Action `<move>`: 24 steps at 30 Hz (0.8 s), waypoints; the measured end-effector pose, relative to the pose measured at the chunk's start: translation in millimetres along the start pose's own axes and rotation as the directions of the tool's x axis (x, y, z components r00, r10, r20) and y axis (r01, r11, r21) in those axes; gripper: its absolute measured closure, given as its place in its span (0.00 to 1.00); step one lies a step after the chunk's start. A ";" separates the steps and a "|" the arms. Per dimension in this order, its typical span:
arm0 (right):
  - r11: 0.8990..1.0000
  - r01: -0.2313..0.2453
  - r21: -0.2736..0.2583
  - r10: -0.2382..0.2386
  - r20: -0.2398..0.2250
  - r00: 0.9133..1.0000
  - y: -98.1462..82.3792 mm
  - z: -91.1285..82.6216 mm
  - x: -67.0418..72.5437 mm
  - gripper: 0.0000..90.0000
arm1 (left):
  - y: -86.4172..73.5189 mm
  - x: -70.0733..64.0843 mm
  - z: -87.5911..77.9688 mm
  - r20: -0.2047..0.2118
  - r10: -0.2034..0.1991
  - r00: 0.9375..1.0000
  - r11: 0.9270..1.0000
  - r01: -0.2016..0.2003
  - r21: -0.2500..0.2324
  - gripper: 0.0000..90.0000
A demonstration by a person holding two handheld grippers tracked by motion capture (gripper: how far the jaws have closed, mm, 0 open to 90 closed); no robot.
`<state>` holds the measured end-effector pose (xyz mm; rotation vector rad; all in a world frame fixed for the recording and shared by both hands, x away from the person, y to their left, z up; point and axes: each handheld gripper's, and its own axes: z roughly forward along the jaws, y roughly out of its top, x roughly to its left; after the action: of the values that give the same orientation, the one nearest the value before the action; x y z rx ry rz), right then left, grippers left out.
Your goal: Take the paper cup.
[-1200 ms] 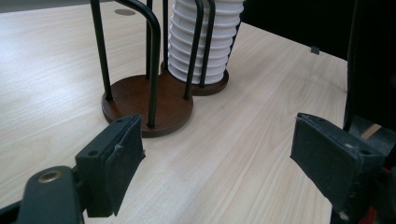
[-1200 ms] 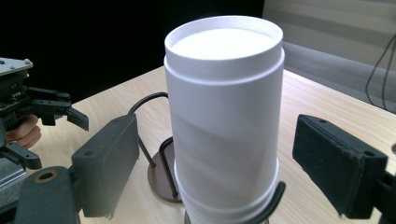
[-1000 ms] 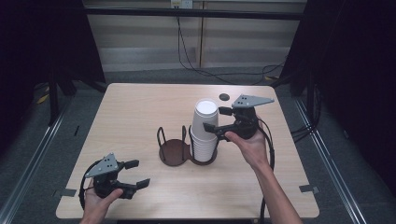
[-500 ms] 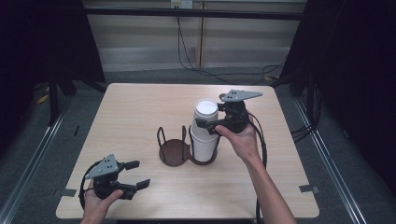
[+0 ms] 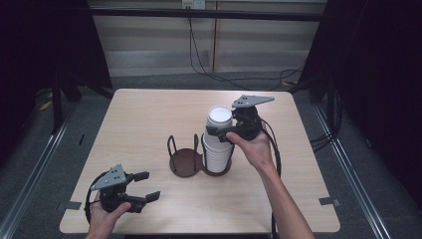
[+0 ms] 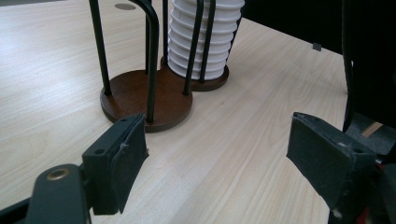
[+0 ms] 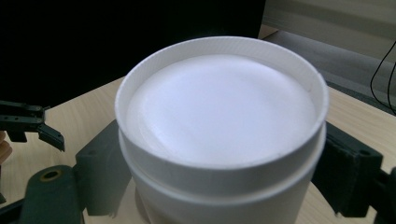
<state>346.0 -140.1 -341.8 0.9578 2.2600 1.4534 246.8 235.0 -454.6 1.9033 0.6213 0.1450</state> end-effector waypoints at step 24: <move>0.998 0.021 -0.053 -0.020 0.023 1.000 10.5 -9.1 4.2 0.24 | -0.8 0.1 -0.3 -0.003 -0.009 1.000 1.000 0.009 -0.003 0.23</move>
<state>341.8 -140.8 -328.0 0.9278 2.1978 1.4786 246.5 235.6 -455.2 1.8978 0.6310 0.1425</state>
